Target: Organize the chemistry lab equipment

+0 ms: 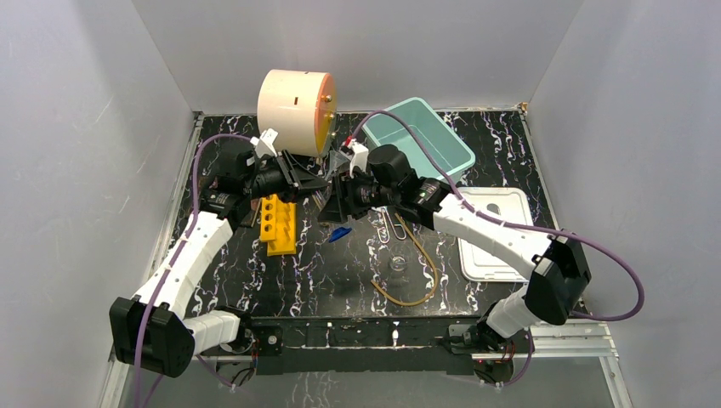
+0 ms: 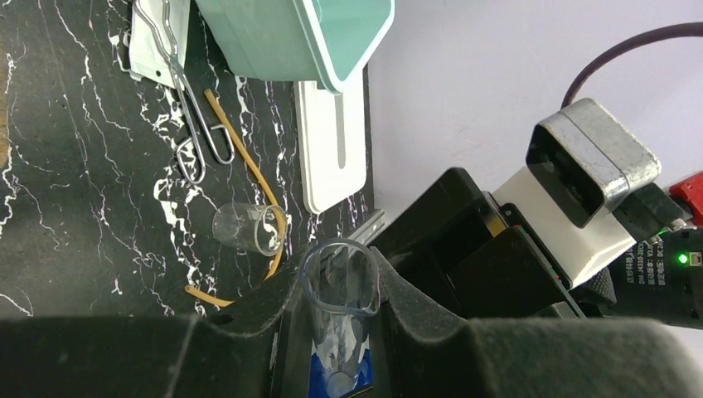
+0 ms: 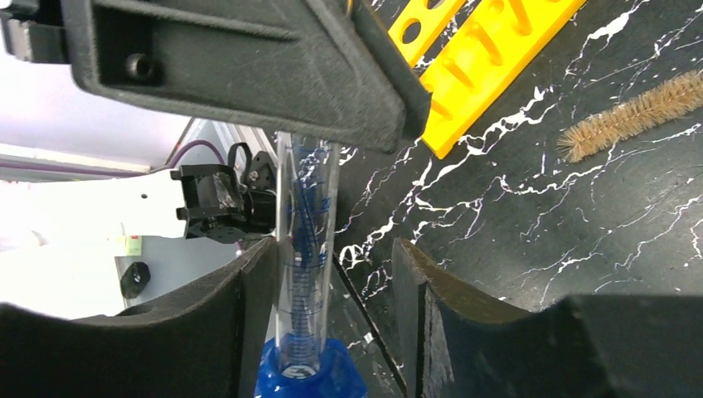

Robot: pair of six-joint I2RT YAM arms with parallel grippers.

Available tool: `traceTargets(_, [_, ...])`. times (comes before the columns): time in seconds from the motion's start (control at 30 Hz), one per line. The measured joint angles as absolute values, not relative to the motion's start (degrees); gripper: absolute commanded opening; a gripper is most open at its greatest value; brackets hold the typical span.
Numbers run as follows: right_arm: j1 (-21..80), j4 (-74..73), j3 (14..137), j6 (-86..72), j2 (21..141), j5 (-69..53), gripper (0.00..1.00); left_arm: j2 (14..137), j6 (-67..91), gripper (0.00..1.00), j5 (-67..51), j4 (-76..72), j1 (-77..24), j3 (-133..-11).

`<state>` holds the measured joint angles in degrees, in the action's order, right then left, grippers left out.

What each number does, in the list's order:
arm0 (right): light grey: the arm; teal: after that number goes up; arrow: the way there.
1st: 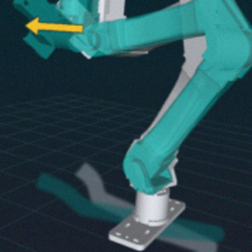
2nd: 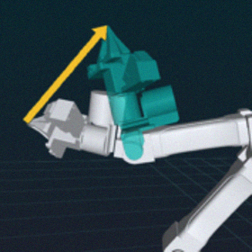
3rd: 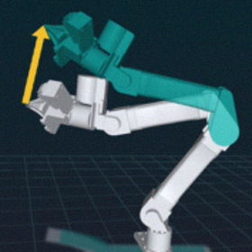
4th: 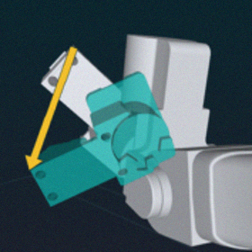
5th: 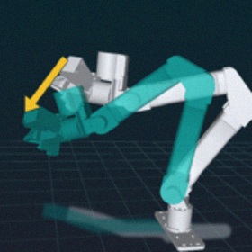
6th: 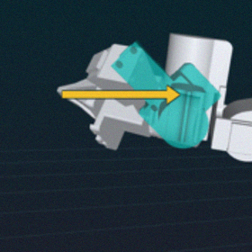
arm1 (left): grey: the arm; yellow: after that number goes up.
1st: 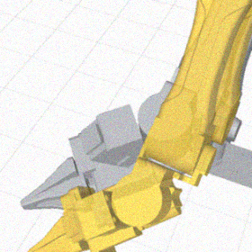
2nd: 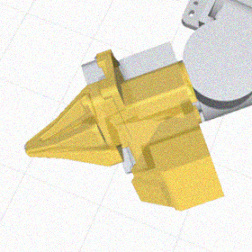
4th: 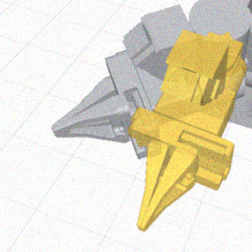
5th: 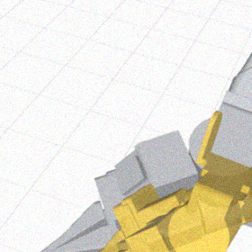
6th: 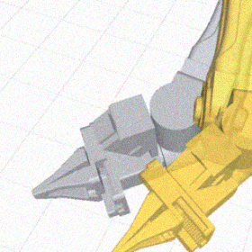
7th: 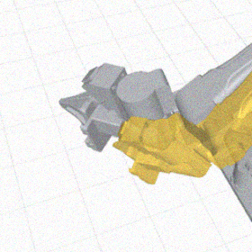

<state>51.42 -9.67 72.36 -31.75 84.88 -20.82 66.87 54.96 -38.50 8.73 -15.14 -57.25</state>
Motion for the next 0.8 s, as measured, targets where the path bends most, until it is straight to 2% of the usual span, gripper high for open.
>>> traceTargets(0.13, [51.40,-9.91,72.62,-31.29,85.71,-20.80,0.57,66.87,53.98,0.00,-39.09,9.56,-15.14,-57.25])
traceTargets(0.2, [51.40,-9.93,72.77,-31.31,85.93,-20.91,0.49,66.87,53.43,0.00,-39.24,9.72,-15.14,-57.28])
traceTargets(0.3, [51.55,-9.82,73.41,-31.40,86.54,-21.63,0.31,66.87,52.36,0.00,-39.11,10.00,-15.14,-57.39])
traceTargets(0.33, [51.62,-9.63,73.49,-31.53,86.63,-21.96,0.27,66.87,52.01,0.04,-38.94,9.98,-15.14,-57.45])
traceTargets(0.37, [51.66,-9.58,73.63,-31.64,86.70,-22.31,0.24,66.87,51.70,0.12,-38.81,10.07,-15.14,-57.49])
traceTargets(0.43, [51.64,-9.76,73.82,-32.08,86.83,-22.31,0.22,66.87,51.29,0.41,-38.68,10.44,-15.14,-57.91])
traceTargets(0.53, [51.37,-9.63,74.22,-31.53,87.05,-22.04,0.22,66.96,51.09,0.76,-37.80,12.60,-15.14,-59.20])
traceTargets(0.67, [49.74,-10.22,74.26,-31.18,87.07,-20.99,0.22,67.05,50.92,0.97,-32.93,19.29,-15.16,-64.36])
traceTargets(0.8, [45.93,-13.02,75.81,-29.98,87.07,-19.55,0.22,67.09,48.36,0.98,-27.33,25.82,-15.16,-70.63])
